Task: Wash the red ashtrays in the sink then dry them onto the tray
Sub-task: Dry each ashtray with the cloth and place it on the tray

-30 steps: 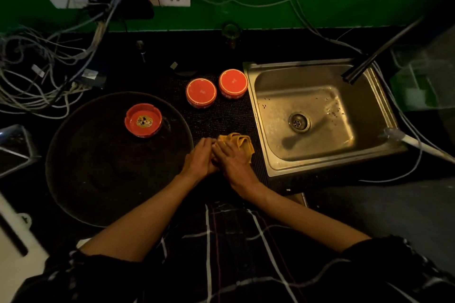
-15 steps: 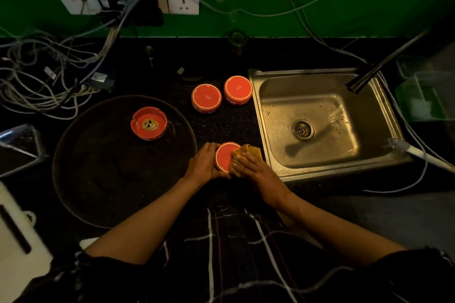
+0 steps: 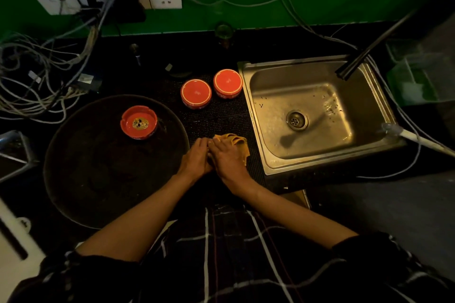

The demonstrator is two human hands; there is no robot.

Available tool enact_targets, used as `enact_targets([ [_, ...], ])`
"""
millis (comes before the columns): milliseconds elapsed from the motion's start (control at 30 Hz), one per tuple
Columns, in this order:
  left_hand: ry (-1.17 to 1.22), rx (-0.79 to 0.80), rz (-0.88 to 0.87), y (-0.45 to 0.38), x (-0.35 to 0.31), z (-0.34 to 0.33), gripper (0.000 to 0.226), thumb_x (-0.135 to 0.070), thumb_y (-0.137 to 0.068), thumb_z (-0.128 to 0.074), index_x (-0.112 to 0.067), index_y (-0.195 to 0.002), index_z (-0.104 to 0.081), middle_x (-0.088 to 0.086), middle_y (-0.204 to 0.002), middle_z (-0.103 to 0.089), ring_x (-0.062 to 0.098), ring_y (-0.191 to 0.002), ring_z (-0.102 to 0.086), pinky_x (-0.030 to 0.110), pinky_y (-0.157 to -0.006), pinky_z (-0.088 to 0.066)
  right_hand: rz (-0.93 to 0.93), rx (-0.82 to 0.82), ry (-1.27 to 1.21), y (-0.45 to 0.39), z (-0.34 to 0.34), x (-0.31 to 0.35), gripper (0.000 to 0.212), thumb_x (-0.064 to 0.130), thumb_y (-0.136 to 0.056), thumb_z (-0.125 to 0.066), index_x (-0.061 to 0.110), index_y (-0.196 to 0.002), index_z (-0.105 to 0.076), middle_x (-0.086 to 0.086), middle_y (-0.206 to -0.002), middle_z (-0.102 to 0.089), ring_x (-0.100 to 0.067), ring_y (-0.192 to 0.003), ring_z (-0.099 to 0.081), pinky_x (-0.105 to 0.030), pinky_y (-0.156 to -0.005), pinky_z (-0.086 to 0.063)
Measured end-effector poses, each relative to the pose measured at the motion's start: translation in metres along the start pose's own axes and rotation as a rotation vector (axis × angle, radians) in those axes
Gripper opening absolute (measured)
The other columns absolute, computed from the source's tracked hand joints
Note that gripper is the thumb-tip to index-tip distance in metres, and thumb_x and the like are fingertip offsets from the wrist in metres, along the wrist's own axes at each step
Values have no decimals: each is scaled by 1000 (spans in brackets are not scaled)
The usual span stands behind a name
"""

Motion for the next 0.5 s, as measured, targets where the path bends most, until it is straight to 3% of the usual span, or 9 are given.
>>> enact_targets([
  [167,5,35,9,1,-1,2,83,-44,-64,-87,-20,-133,-47,3,-128,-51,24,-116,-56,45,-84,-52,150,92,120,30,6,-29,49,27,-95,-38,11,-138,-55,-14,-149,-48,-36,-139,-41,-52,-110,-37],
  [300,1,39,2,0,-2,1,94,-50,-60,-89,-18,-137,-44,2,-131,-50,22,-118,-54,41,-85,-52,148,108,74,46,15,-48,57,5,-87,-60,13,-143,-52,-12,-154,-42,-32,-143,-37,-48,-115,-33],
  [400,7,53,12,-1,1,1,108,-63,-53,-88,-18,-139,-40,0,-133,-48,20,-120,-52,41,-87,-52,46,65,21,50,24,-64,60,6,-88,-64,19,-144,-49,-5,-155,-42,-24,-144,-34,-44,-117,-31],
  [500,-53,82,3,-3,-2,-1,116,-63,-54,-88,-15,-145,-33,4,-140,-43,22,-128,-46,41,-92,-49,-131,16,-95,55,29,-78,45,25,-100,-53,23,-145,-49,-2,-153,-45,-18,-141,-38,-42,-117,-33],
])
Point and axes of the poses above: each hand's wrist, its own y-axis away from the middle knuckle, its own z-axis out of the back of the hand, x = y × z, the point moved 4 cm from there along -y, towards the middle knuckle
